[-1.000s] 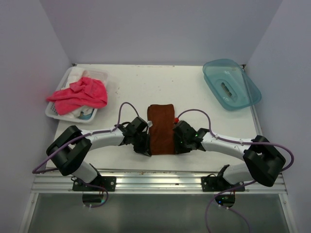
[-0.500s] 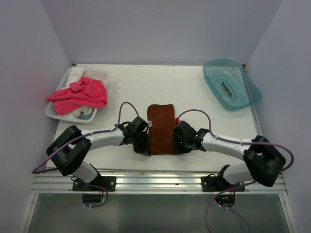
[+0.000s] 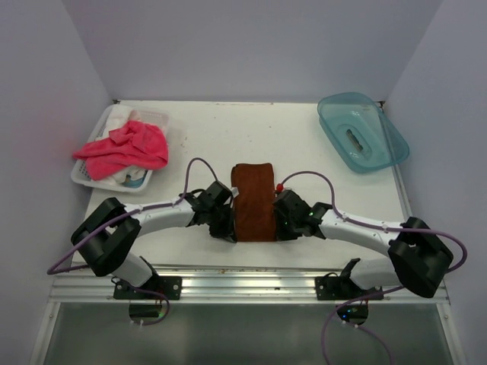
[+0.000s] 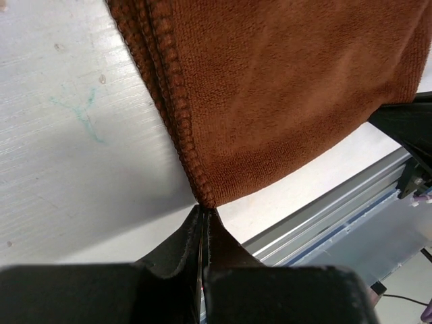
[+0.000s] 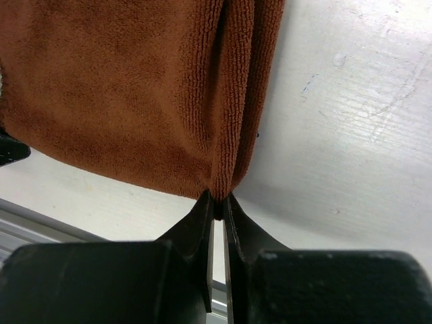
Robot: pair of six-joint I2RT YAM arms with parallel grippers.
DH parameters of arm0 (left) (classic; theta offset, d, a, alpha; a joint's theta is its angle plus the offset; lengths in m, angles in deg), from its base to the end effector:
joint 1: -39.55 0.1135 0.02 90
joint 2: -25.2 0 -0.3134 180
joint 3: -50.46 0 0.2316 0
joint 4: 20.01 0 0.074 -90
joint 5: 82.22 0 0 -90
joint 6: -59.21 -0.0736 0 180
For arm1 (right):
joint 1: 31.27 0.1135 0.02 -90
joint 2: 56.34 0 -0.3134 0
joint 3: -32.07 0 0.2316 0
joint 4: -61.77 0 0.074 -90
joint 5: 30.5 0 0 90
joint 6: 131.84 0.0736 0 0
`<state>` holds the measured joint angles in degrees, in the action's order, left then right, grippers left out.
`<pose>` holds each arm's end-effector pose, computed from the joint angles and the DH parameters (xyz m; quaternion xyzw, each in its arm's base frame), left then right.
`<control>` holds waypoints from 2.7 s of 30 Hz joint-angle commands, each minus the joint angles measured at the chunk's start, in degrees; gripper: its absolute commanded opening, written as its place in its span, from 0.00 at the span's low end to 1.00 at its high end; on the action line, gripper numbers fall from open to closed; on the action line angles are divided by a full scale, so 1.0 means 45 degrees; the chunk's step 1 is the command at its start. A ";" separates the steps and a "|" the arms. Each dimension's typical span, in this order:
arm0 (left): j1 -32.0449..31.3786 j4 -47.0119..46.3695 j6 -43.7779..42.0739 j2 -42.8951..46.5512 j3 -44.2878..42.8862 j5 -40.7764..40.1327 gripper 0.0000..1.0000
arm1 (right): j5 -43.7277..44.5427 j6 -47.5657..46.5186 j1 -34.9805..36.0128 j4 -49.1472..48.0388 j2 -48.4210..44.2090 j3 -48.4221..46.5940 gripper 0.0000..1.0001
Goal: Roll the towels
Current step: Roll the towel
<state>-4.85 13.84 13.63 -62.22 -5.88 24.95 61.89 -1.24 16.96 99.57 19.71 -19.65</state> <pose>0.1744 -0.2012 0.1763 0.0322 0.9652 -0.2543 0.0513 0.1518 0.1654 0.1918 -0.0596 0.9685 0.1540 0.1861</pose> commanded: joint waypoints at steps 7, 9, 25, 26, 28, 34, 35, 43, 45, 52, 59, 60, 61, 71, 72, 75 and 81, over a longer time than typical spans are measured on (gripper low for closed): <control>-0.0035 0.1205 0.0284 0.1008 -0.1831 -0.0768 0.00 | 0.1323 -0.0408 0.0025 0.1791 -0.0592 -0.1392 0.01; -0.0016 0.1518 0.0245 0.0930 -0.2066 -0.0865 0.00 | 0.1478 -0.0467 0.0025 0.1967 -0.0572 -0.1626 0.01; 0.1214 0.1714 0.0206 0.0110 -0.3689 -0.0944 0.00 | 0.2593 -0.0917 -0.0092 0.2631 0.1009 -0.4068 0.07; 0.1273 0.1617 0.0206 0.0013 -0.3689 -0.0925 0.00 | 0.2612 -0.0897 -0.0092 0.2651 0.1049 -0.4127 0.07; 0.1429 0.1578 0.0187 -0.0105 -0.3728 -0.0866 0.00 | 0.2652 -0.0897 -0.0151 0.2749 0.1068 -0.4244 0.09; 0.1547 0.1441 0.0206 -0.0243 -0.3592 -0.0730 0.00 | 0.2652 -0.0800 -0.0190 0.2983 0.0835 -0.4128 0.03; 0.1566 0.1460 0.0187 -0.0203 -0.3514 -0.0691 0.00 | 0.2536 -0.0780 -0.0190 0.3003 0.0795 -0.4050 0.03; 0.1508 0.0895 -0.0008 0.0636 -0.1542 0.1006 0.00 | 0.0738 0.0079 -0.0151 0.2416 -0.0336 -0.1746 0.27; 0.1392 0.0855 -0.0067 0.0695 -0.1249 0.1145 0.00 | 0.1166 0.0060 -0.0151 0.2844 -0.0805 -0.1919 0.39; 0.1020 0.0562 0.0147 0.0442 -0.1110 0.1185 0.00 | 0.1559 -0.0408 -0.0151 0.2496 -0.0185 -0.3540 0.26; 0.1020 0.0835 0.0167 0.0656 -0.1150 0.0833 0.00 | 0.1245 -0.0448 -0.0170 0.1500 0.2218 -0.3913 0.03; 0.1020 0.0874 0.0167 0.0676 -0.1150 0.0814 0.00 | 0.1284 -0.0409 -0.0151 0.1518 0.2433 -0.3797 0.01; 0.1020 0.0913 0.0167 0.0715 -0.1150 0.0794 0.00 | 0.1594 -0.0273 -0.0151 0.1577 0.2919 -0.3757 0.00; 0.1000 0.1089 0.0108 0.0891 -0.1286 0.0696 0.00 | 0.2047 0.0099 -0.0151 0.2046 0.1117 -0.3233 0.01; 0.1019 0.1089 0.0108 0.0871 -0.1267 0.0696 0.00 | 0.2008 0.0080 -0.0151 0.1872 0.0721 -0.3036 0.09; 0.1020 0.1011 0.0147 0.0852 -0.1228 0.0716 0.00 | 0.1658 0.0157 -0.0151 0.1793 -0.0489 -0.2255 0.24; 0.1020 0.0913 0.0147 0.0735 -0.1228 0.0775 0.00 | 0.0797 0.0625 0.0005 0.1052 -0.0846 -0.0673 0.37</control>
<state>-0.21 18.80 14.14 -59.83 -10.64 28.43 67.44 -0.33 16.39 106.61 15.47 -26.03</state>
